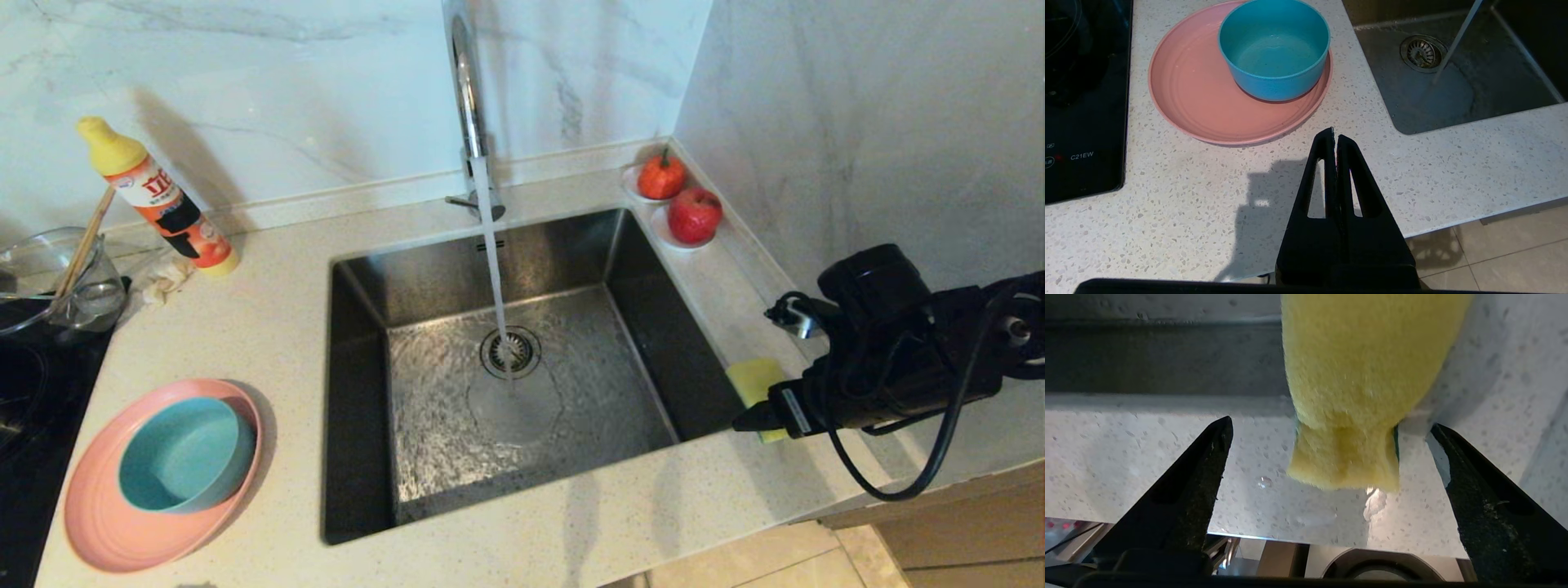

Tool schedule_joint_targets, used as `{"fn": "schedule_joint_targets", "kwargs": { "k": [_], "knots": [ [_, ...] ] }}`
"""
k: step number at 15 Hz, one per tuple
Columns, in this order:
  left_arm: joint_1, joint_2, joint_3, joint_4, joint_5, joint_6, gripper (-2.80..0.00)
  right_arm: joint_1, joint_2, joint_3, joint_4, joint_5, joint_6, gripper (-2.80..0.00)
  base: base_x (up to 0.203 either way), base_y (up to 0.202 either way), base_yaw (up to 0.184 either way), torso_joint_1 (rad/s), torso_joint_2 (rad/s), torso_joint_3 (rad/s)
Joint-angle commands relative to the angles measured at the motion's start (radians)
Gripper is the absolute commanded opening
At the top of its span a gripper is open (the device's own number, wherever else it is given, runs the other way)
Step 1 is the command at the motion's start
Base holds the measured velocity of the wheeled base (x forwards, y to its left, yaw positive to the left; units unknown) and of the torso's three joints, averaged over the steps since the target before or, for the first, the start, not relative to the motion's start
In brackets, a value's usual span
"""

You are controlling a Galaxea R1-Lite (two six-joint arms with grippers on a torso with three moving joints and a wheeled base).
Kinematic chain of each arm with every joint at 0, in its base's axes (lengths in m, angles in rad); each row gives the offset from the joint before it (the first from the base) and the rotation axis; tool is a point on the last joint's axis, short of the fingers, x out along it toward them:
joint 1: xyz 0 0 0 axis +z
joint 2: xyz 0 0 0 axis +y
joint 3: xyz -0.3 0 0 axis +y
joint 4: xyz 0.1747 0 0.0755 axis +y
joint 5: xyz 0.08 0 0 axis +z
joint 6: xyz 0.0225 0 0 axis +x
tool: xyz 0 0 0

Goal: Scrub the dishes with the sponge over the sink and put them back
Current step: Pick up a bowl and the sponge

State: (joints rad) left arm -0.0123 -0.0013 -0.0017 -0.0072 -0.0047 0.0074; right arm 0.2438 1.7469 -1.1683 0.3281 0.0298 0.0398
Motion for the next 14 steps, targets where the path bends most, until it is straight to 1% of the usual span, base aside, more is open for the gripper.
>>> {"fn": "schedule_joint_targets", "kwargs": {
  "k": [1,8,9,10,11,14],
  "knots": [
    [0.000,0.000,0.000,0.000,0.000,0.000,-2.80,0.000,0.006,-0.013,0.002,0.001,0.000,0.00,0.000,0.000,0.000,0.000,0.00,0.000],
    [0.000,0.000,0.000,0.000,0.000,0.000,-2.80,-0.006,0.009,-0.015,-0.017,-0.004,-0.022,0.00,0.000,0.000,0.000,0.000,0.00,0.000],
    [0.000,0.000,0.000,0.000,0.000,0.000,-2.80,-0.006,0.008,-0.015,-0.017,-0.008,-0.024,0.00,0.000,0.000,0.000,0.000,0.00,0.000],
    [0.000,0.000,0.000,0.000,0.000,0.000,-2.80,-0.006,0.015,-0.016,-0.019,-0.034,-0.029,0.00,0.000,0.000,0.000,0.000,0.00,0.000],
    [0.000,0.000,0.000,0.000,0.000,0.000,-2.80,-0.006,0.014,-0.016,-0.017,-0.039,-0.033,-2.80,0.000,0.000,0.000,0.000,0.00,0.000],
    [0.000,0.000,0.000,0.000,0.000,0.000,-2.80,-0.001,0.011,-0.014,-0.012,-0.039,-0.028,-2.80,0.000,0.000,0.000,0.000,0.00,0.000]
  ]
}}
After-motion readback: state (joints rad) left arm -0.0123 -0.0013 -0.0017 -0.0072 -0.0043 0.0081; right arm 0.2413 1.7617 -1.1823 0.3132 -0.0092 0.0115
